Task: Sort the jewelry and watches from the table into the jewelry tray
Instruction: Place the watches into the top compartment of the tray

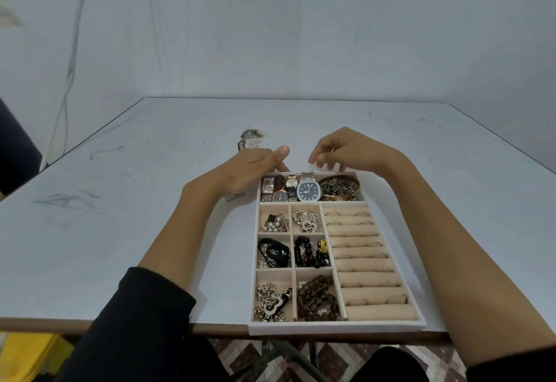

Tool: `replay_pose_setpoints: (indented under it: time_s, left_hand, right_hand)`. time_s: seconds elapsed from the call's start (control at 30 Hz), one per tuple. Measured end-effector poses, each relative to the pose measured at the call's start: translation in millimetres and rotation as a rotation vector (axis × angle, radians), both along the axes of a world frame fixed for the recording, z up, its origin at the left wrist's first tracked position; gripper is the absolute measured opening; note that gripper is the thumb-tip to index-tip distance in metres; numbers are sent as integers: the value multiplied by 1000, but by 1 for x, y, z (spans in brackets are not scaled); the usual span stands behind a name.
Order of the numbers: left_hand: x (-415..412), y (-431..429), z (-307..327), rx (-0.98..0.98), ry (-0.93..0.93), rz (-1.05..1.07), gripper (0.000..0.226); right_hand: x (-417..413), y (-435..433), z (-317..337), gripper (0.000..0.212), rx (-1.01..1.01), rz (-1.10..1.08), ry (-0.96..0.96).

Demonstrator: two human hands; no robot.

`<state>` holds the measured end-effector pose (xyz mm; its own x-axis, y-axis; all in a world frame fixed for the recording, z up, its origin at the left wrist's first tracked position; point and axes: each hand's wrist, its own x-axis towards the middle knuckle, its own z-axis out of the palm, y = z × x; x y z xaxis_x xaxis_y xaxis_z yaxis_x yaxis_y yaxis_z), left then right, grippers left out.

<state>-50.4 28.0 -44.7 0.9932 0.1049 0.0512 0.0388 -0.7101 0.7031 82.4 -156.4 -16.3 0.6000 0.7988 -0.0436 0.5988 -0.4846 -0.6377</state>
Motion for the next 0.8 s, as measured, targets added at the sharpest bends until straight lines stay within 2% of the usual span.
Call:
replay_pose_setpoints:
  time_s: [0.13,0.33,0.73,0.8]
  left_hand:
    - [-1,1,3,20,5,14,58]
    - [-1,7,4,59,30,4,62]
    - [-6,16,5,-30,7,-6,43]
    - [-7,16,6,-35,23,-29,41]
  right_hand:
    - [3,-11,2,15,-91,37,36]
    - [6,-17,6,43,-135,25,94]
    - [-1,-14,4,47,-140,77,84]
    - [-1,-15,5,41,-131,102,90]
